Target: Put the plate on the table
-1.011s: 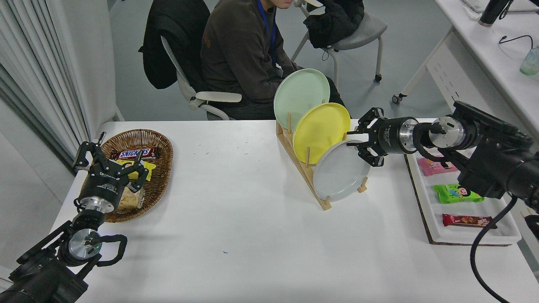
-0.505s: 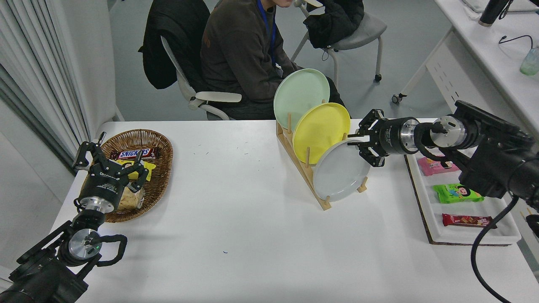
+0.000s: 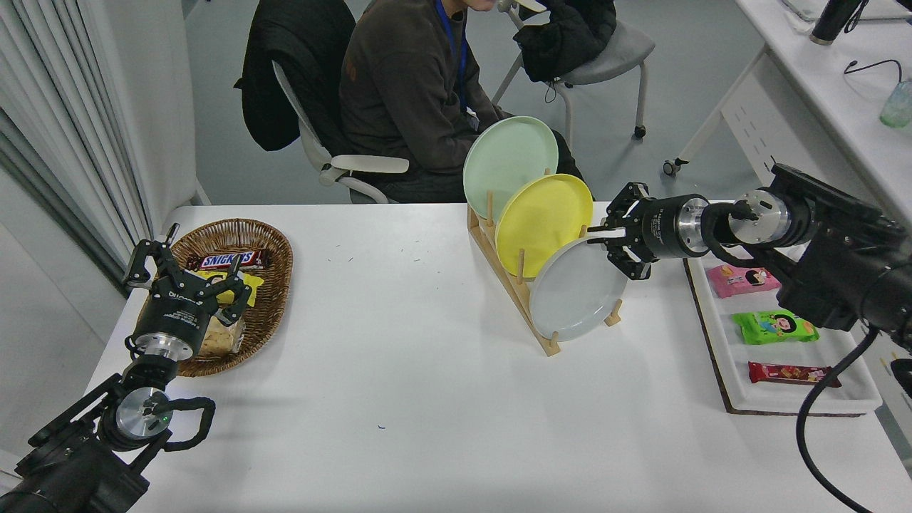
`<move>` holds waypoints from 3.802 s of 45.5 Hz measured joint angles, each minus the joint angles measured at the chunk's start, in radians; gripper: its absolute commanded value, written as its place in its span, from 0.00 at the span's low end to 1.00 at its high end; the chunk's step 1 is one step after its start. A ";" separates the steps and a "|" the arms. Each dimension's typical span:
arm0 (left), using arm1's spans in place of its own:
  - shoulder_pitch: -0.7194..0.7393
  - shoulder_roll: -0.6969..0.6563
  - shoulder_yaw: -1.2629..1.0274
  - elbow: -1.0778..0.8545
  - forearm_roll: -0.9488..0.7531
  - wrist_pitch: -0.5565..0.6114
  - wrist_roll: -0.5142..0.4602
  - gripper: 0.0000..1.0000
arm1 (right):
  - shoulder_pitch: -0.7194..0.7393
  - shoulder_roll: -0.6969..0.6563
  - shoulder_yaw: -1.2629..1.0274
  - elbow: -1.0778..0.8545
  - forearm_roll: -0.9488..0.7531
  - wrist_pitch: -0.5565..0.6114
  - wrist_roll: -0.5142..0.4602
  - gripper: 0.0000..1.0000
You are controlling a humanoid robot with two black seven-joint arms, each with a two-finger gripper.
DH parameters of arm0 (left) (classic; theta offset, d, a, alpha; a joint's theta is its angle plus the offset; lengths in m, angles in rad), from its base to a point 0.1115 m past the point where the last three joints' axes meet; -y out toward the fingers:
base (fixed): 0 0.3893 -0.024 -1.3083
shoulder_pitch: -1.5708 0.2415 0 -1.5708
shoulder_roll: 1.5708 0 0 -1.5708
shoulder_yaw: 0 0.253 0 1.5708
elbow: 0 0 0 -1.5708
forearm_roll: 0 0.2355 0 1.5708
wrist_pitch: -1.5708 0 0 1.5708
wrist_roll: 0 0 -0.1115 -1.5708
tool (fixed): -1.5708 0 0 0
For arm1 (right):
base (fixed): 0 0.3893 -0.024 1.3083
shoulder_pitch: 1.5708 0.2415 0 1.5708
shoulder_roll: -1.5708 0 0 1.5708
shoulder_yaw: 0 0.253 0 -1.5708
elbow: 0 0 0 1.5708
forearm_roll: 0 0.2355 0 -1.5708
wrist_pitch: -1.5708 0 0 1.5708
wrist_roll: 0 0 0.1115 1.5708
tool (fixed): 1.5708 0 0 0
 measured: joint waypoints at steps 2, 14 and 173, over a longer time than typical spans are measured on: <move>0.000 0.000 0.000 0.000 0.000 0.000 0.000 0.98 | 0.001 0.000 0.000 0.000 0.002 0.000 -0.001 0.14; 0.000 0.000 0.000 0.000 0.000 0.000 0.000 0.98 | 0.004 0.002 0.000 -0.005 0.008 0.000 -0.009 0.12; 0.000 0.000 0.000 0.000 0.000 0.000 0.000 0.98 | 0.348 -0.168 0.104 0.020 0.056 -0.016 -0.246 0.00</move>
